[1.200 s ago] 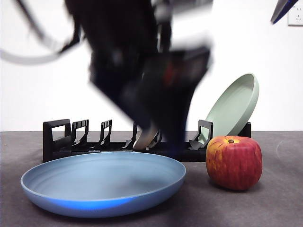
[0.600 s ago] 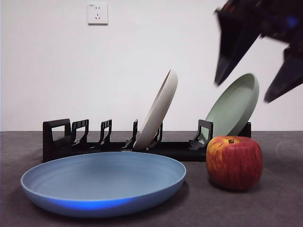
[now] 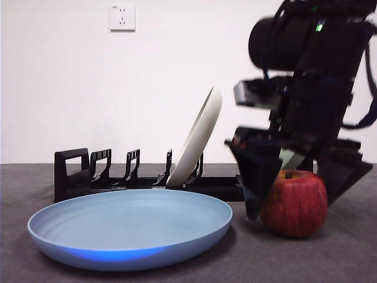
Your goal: Take the blue plate from the plate rack,put the plate on the table,take the apple from the table,put the apple in the plate
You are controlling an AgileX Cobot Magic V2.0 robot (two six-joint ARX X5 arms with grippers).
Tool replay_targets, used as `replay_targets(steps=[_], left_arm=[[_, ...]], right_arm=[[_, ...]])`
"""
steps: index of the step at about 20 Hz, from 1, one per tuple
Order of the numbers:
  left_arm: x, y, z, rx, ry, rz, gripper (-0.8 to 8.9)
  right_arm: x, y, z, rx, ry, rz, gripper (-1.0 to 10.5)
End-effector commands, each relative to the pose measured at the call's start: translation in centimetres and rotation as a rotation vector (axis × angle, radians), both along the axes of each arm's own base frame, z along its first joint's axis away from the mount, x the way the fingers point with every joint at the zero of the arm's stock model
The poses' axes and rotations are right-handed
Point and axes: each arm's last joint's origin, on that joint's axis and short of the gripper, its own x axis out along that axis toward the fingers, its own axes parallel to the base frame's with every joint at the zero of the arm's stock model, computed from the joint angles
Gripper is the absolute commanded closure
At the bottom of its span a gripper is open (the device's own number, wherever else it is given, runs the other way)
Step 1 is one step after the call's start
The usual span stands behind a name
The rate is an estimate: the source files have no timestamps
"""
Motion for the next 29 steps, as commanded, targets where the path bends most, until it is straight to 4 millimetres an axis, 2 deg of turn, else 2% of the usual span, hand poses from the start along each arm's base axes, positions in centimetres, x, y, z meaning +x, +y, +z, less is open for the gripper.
replay_targets(steps=[1,2,5,9,13,16,19,22,25,29], left_arm=[[-0.1,0.2,-0.5,0.008,0.029,0.005,3.55],[-0.1,0.2,-0.7,0.015,0.044,0.007,3.56],[-0.1,0.2,-0.9,0.027,0.058,0.004,3.55],[-0.1,0.2,-1.0,0.032,0.061,0.004,3.56],[-0.1,0.2,-1.0,0.038,0.064,0.004,3.56],[-0.1,0.2,-1.0,0.039,0.064,0.004,3.56],[-0.1,0.2,-1.2,0.056,0.074,0.005,3.56],[-0.1,0.2,-1.3,0.061,0.077,0.005,3.56],[-0.2,0.3,-1.4,0.073,0.087,0.005,3.56],[-0.2,0.3,-1.8,0.07,0.122,0.011,3.56]], right_arm=[[0.3,0.3,-0.3,0.002,-0.007,0.0,8.2],[0.3,0.3,-0.3,0.005,-0.01,0.001,9.6],[0.1,0.2,0.9,0.021,-0.033,-0.003,9.6],[-0.1,1.1,5.4,0.2,-0.101,0.007,9.6],[-0.1,4.7,9.9,0.349,-0.179,0.134,9.6],[-0.5,8.0,11.1,0.384,-0.203,0.217,9.6],[-0.9,11.2,10.0,0.368,-0.171,0.281,9.6],[-1.0,13.4,7.3,0.286,-0.144,0.298,9.6],[-0.9,14.7,4.0,0.208,-0.086,0.305,9.6],[-0.5,15.2,0.3,0.124,-0.006,0.303,9.6]])
